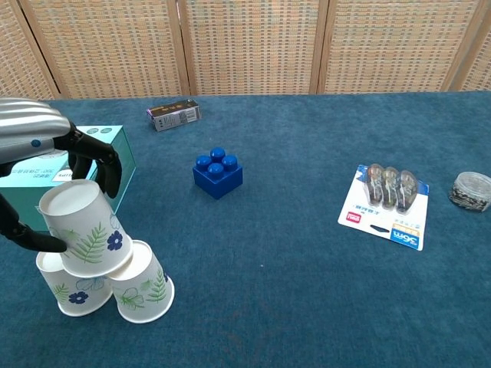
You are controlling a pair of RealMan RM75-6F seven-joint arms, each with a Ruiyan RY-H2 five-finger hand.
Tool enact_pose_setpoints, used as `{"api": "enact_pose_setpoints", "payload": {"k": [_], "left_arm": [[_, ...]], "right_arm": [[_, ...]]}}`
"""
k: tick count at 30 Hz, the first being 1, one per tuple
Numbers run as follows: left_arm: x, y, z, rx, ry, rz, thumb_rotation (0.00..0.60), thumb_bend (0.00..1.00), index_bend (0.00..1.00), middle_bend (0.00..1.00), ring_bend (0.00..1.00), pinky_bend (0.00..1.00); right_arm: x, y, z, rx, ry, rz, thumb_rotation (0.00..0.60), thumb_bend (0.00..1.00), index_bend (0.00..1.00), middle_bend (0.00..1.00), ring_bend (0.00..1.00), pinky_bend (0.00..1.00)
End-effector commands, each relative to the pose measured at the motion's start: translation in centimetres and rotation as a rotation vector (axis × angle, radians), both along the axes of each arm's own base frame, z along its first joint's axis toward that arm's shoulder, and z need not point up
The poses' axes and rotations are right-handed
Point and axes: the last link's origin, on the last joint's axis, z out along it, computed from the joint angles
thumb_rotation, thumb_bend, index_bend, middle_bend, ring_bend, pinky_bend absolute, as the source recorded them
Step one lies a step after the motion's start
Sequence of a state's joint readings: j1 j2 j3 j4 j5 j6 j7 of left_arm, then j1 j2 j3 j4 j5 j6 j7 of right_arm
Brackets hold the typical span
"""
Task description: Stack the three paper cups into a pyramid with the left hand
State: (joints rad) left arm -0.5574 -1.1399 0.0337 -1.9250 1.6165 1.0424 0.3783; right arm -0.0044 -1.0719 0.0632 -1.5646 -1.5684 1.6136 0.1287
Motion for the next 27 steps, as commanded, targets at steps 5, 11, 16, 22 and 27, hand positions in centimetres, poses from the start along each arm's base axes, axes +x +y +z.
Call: {"api": "enact_pose_setpoints", "payload": {"k": [5, 11, 16, 22, 27], "left_arm": [[-0.1, 0.0, -0.1, 0.003, 0.013, -0.001, 0.600, 0.12, 0.42, 0.46, 0.44, 0.32], [-0.2, -0.3, 0.1, -0.023, 0.047, 0.017, 0.600, 0.12, 0.38, 0.23, 0.23, 0.20], [0.0, -0.6, 0.7, -0.047, 0.048, 0.031, 0.600, 0.12, 0.16, 0.03, 0.09, 0.13], [0.1, -0.4, 4.0, 0.044, -0.050, 0.083, 0.600, 0.12, 0.00, 0.00, 0.00, 0.03], [-2.1, -0.7, 8.9, 0.216, -0.183, 0.203, 0.600, 0.12, 0.00, 0.00, 0.00, 0.00]], "right_arm": [[0.0, 0.0, 0.1, -0.002, -0.004, 0.000, 0.600, 0.00, 0.00, 0.00, 0.00, 0.00], [0.0, 0.0, 0.2, -0.003, -0.006, 0.001, 0.600, 0.00, 0.00, 0.00, 0.00, 0.00], [0.0, 0.1, 0.2, -0.003, -0.006, 0.002, 0.600, 0.00, 0.00, 0.00, 0.00, 0.00], [0.0, 0.1, 0.1, -0.003, -0.004, 0.004, 0.600, 0.00, 0.00, 0.00, 0.00, 0.00], [0.1, 0.2, 0.1, 0.000, -0.005, 0.006, 0.600, 0.00, 0.00, 0.00, 0.00, 0.00]]}}
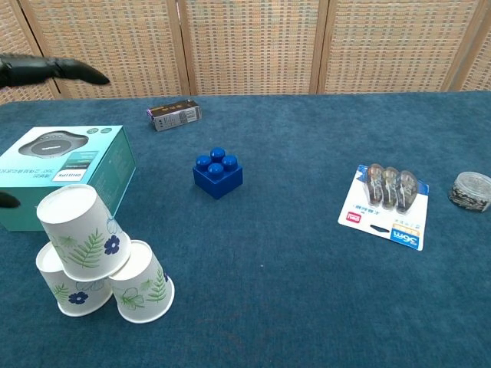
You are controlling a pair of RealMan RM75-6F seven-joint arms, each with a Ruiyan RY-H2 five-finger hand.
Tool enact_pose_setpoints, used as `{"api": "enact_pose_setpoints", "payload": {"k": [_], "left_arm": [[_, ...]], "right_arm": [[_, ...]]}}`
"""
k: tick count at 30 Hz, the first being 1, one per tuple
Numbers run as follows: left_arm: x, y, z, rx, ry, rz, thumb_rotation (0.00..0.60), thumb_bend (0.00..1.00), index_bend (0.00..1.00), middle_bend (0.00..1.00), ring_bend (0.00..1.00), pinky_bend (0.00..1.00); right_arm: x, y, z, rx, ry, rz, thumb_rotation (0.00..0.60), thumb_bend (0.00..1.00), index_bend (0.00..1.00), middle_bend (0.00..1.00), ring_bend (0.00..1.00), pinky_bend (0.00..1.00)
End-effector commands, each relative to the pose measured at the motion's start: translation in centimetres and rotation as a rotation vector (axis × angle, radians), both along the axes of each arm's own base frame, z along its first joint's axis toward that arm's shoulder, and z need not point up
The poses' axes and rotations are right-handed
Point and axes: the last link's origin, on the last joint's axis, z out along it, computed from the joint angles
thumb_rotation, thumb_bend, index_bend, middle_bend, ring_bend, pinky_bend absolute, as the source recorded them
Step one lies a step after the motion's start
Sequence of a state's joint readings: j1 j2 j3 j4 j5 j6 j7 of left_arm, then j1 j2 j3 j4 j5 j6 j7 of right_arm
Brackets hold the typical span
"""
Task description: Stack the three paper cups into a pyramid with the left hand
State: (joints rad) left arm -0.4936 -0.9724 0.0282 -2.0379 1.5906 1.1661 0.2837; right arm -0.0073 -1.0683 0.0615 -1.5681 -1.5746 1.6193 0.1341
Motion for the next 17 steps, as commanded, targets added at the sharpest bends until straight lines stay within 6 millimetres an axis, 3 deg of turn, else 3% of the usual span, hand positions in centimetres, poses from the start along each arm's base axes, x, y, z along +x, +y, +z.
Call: {"api": "enact_pose_setpoints", "payload": {"k": [1, 3, 8, 12, 17], "left_arm": [[-2.2, -0.6, 4.2, 0.156, -0.099, 0.105, 0.600, 0.12, 0.00, 0.00, 0.00, 0.00], [-4.4, -0.9, 5.8, 0.260, -0.079, 0.166, 0.600, 0.12, 0.00, 0.00, 0.00, 0.00], [-9.4, -3.0, 7.6, 0.375, -0.155, 0.384, 0.600, 0.12, 0.00, 0.00, 0.00, 0.00], [-12.5, -4.7, 7.8, 0.392, -0.175, 0.472, 0.600, 0.12, 0.00, 0.00, 0.00, 0.00], [-14.7, -5.6, 7.7, 0.378, -0.179, 0.499, 0.600, 0.12, 0.00, 0.00, 0.00, 0.00]], "right_arm": [[0.1, 0.0, 0.0, 0.000, 0.000, 0.002, 0.600, 0.00, 0.00, 0.00, 0.00, 0.00], [0.1, 0.1, 0.0, -0.002, -0.002, 0.003, 0.600, 0.00, 0.00, 0.00, 0.00, 0.00], [0.3, 0.2, 0.1, -0.005, -0.003, 0.007, 0.600, 0.00, 0.00, 0.00, 0.00, 0.00], [0.2, 0.3, 0.0, -0.007, 0.005, 0.004, 0.600, 0.00, 0.00, 0.00, 0.00, 0.00], [0.1, 0.4, -0.2, -0.003, 0.022, 0.002, 0.600, 0.00, 0.00, 0.00, 0.00, 0.00]]}}
